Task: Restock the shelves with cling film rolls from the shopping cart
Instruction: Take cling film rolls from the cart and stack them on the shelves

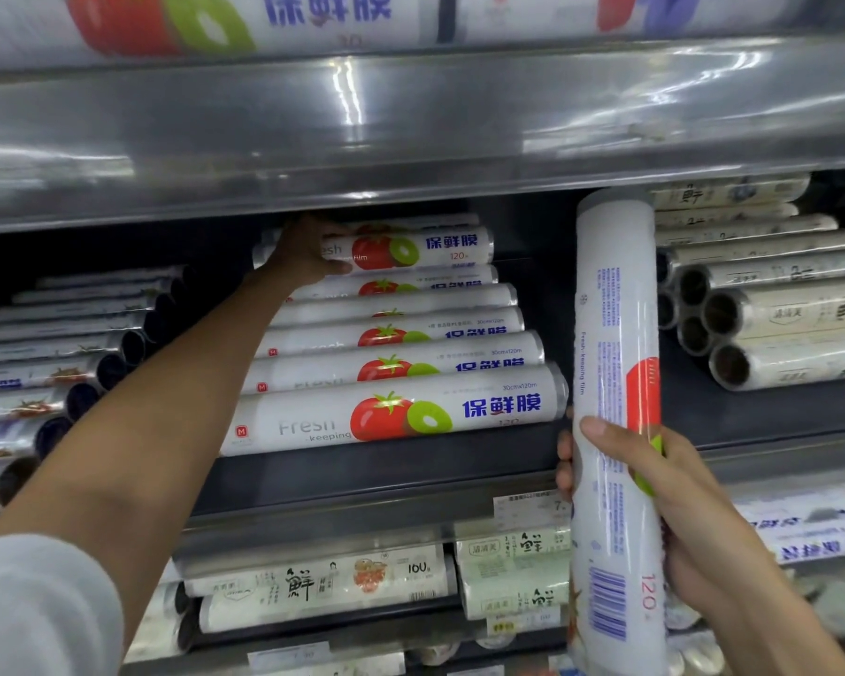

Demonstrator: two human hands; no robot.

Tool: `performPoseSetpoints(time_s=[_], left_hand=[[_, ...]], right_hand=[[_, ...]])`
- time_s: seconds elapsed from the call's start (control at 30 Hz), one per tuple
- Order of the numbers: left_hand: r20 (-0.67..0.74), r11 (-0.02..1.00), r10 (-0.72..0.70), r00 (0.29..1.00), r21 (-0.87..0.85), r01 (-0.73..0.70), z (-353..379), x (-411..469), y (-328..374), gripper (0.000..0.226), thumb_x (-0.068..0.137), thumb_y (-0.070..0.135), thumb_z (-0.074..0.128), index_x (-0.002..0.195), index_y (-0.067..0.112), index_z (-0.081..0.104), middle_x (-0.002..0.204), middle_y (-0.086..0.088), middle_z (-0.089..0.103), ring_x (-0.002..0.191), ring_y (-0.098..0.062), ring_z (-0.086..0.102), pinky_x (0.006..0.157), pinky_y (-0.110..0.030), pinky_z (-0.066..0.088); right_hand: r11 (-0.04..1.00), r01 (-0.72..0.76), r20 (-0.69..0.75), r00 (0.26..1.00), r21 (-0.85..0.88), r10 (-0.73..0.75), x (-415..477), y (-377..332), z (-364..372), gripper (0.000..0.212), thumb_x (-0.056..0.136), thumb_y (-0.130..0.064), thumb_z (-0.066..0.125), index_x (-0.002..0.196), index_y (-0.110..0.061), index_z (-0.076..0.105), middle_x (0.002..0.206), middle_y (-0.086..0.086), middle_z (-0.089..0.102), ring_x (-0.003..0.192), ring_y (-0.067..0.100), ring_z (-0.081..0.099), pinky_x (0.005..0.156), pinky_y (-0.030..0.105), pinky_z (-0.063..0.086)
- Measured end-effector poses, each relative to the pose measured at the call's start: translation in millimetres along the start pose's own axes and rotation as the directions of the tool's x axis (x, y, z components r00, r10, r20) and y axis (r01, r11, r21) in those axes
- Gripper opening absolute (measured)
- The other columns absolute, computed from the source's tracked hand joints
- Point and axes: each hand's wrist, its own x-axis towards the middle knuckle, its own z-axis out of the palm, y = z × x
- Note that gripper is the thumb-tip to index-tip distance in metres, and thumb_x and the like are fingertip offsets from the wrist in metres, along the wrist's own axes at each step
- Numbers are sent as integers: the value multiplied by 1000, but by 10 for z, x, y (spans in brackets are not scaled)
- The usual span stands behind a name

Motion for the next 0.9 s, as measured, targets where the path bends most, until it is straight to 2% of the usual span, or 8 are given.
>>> performPoseSetpoints(time_s=[0.23, 0.37, 0.47, 0.57, 0.7, 0.77, 0.83, 0.9], left_hand=[[-9, 999, 6, 1000, 33, -6, -1, -29, -12, 60, 74, 1, 76, 130, 5, 54, 131, -18, 55, 121, -30, 51, 94, -25, 38], [-5, 988, 45, 999, 145, -44, -82, -183, 114, 58, 86, 17, 67, 139, 10, 44, 138, -18, 48, 127, -33, 44, 102, -35, 36], [-34, 984, 65, 997, 170, -58, -295, -607, 265, 50, 94, 28, 54, 140, 12, 42, 139, -16, 48, 126, -34, 45, 101, -36, 38], [-203, 976, 128, 971, 197, -87, -494, -1484, 368, 41, 97, 34, 50, 131, 11, 53, 127, -13, 58, 112, -31, 55, 93, -34, 41], [-577, 966, 153, 802, 257, 0, -485, -2713, 313, 32, 97, 19, 42, 109, -3, 61, 104, -19, 65, 96, -32, 56, 85, -33, 40], [-631, 953, 87, 771, 278, 120, -369, -2998, 107, 36, 97, 19, 37, 105, -7, 61, 101, -24, 64, 94, -36, 55, 84, -40, 42], [-606, 933, 33, 795, 304, 193, -257, -3082, -90, 44, 97, 24, 33, 103, -9, 61, 105, -25, 64, 96, -39, 58, 86, -47, 43], [-574, 902, 40, 818, 372, 217, -145, -3067, -241, 47, 97, 26, 32, 101, -8, 63, 107, -25, 65, 95, -41, 60, 86, -49, 43]], right_hand=[[1000, 13, 25, 1000, 13, -14, -3, -4, -16, 49, 49, -42, 79, 81, -5, 69, 73, 18, 65, 60, 23, 64, 51, 26, 51], [1000, 4, 33, 999, -11, -4, -8, -63, -13, 47, 48, -41, 80, 78, -7, 70, 74, 18, 66, 61, 24, 64, 51, 28, 53], [997, -20, 79, 997, -69, 25, 19, -228, -23, 51, 54, -30, 85, 90, 1, 66, 77, 17, 67, 60, 23, 64, 51, 29, 54], [986, -35, 134, 989, -164, 57, 107, -430, 20, 55, 59, -14, 80, 107, 4, 59, 83, 17, 70, 64, 22, 66, 54, 30, 56], [952, -32, 218, 971, -304, 102, 320, -629, 150, 68, 47, -14, 85, 108, -2, 60, 95, 22, 70, 72, 24, 69, 64, 33, 59], [925, -4, 245, 964, -380, 105, 440, -707, 244, 58, 51, -6, 82, 105, -4, 61, 95, 20, 71, 72, 23, 69, 63, 31, 59], [881, 60, 263, 962, -468, 74, 584, -797, 364, 41, 64, -1, 75, 101, -10, 62, 92, 15, 73, 73, 20, 70, 61, 27, 58], [784, 180, 295, 955, -594, 4, 784, -888, 472, 41, 67, -3, 78, 102, -18, 63, 91, 3, 72, 78, 16, 69, 61, 21, 55]])
